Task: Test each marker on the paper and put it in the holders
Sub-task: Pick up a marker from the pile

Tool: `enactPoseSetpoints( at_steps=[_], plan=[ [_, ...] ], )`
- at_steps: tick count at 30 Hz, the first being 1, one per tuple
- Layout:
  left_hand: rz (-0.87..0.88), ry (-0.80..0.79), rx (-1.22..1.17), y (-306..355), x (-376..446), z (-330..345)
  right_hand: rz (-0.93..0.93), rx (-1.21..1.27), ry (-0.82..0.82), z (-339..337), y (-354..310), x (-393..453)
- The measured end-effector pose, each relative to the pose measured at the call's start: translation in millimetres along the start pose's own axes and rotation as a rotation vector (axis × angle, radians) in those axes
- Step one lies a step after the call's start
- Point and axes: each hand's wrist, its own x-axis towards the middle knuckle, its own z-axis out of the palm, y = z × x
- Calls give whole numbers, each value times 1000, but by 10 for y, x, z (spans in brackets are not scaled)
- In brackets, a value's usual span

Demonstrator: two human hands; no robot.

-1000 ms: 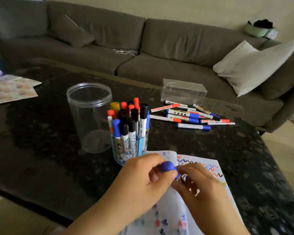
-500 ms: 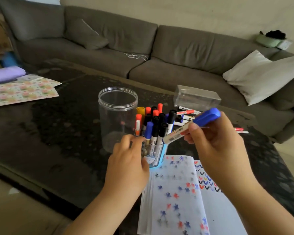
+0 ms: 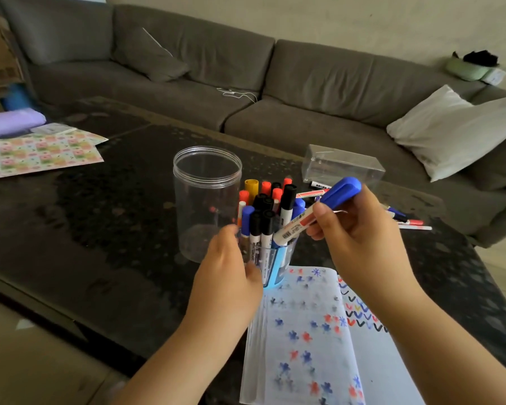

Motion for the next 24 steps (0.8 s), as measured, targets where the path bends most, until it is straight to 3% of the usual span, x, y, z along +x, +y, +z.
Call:
enactPoseSetpoints(
  at_steps=[6,10,20,24],
  plan=[
    [-88,-28,-160,-18,39,13,-34,-41,-139,98,-63,71],
    [-82,-37,-154,-11,51,5,-73,-113,-139,128,-122,79],
    [-40,-38,-73,-14,38,-34,0,-258,52,-181,73,-22],
    [-7,-27,-52,20,23,-5,16,-87,190,-235,-24,-140]
  ],
)
